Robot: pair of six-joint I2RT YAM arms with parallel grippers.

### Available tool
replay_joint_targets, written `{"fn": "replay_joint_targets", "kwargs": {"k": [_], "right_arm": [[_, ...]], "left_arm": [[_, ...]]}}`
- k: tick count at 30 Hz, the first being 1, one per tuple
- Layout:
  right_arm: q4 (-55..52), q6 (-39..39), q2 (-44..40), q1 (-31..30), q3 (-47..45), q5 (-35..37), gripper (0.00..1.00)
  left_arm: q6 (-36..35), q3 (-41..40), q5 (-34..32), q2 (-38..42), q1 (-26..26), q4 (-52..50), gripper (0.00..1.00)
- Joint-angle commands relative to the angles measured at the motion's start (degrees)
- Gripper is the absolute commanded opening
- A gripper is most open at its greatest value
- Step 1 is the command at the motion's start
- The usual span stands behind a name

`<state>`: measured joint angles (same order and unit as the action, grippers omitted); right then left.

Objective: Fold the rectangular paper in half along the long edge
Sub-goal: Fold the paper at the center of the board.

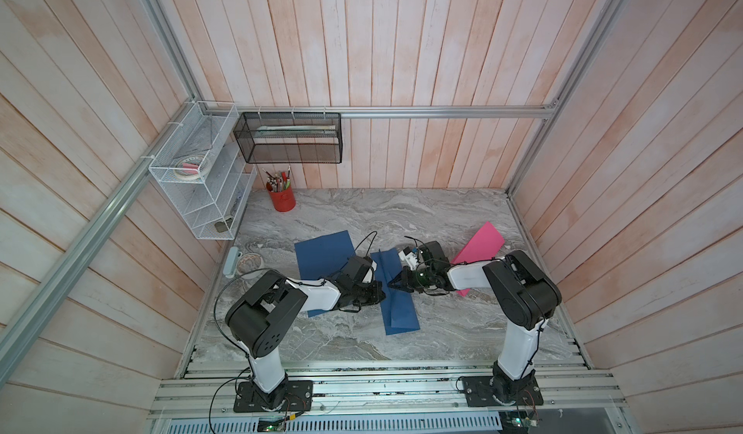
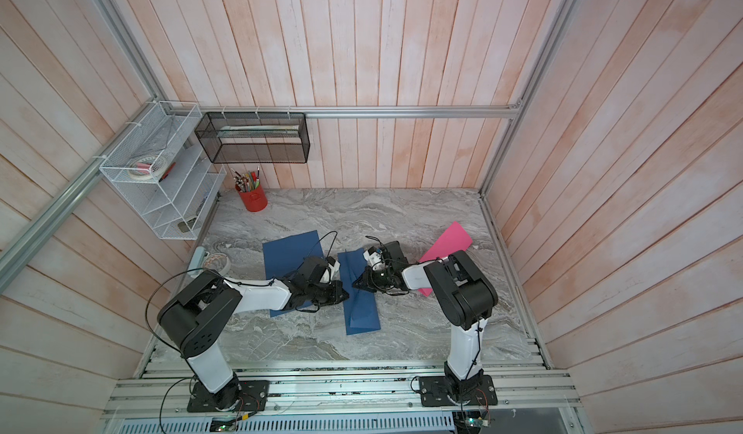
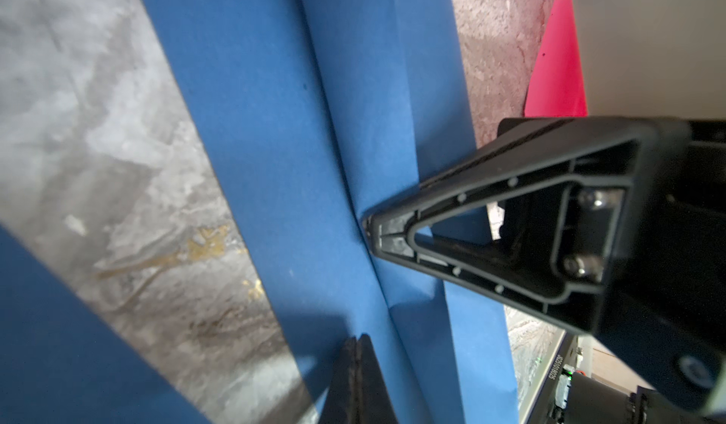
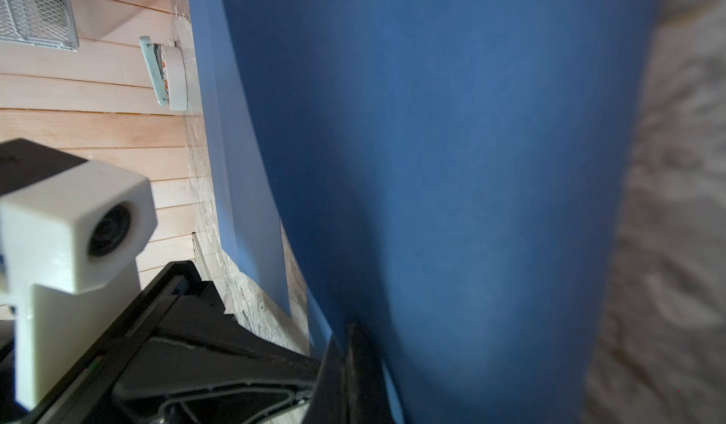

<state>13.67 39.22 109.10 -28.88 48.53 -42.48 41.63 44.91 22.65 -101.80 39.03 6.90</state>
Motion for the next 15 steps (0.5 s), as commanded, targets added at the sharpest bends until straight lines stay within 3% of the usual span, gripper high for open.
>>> {"fn": "replay_joint_targets", "kwargs": {"k": [1, 7, 15], "right_arm": [[-0.69, -0.91, 1.29, -0.77, 0.86, 0.62, 0.0], [-0.57, -0.56, 1.51, -1.54, 0.95, 0.81, 0.0], [-0.05, -0.03, 1.82, -1.6, 0.69, 0.8, 0.22]], "left_arm": [[-0.05, -0.43, -0.86, -2.91, 0.26, -4.96, 0.0], [0.04, -0.52, -0.81, -3.19, 0.24, -4.81, 0.0], [-0.01, -0.26, -1.12, -3.0, 0.22, -5.35, 0.0]]}}
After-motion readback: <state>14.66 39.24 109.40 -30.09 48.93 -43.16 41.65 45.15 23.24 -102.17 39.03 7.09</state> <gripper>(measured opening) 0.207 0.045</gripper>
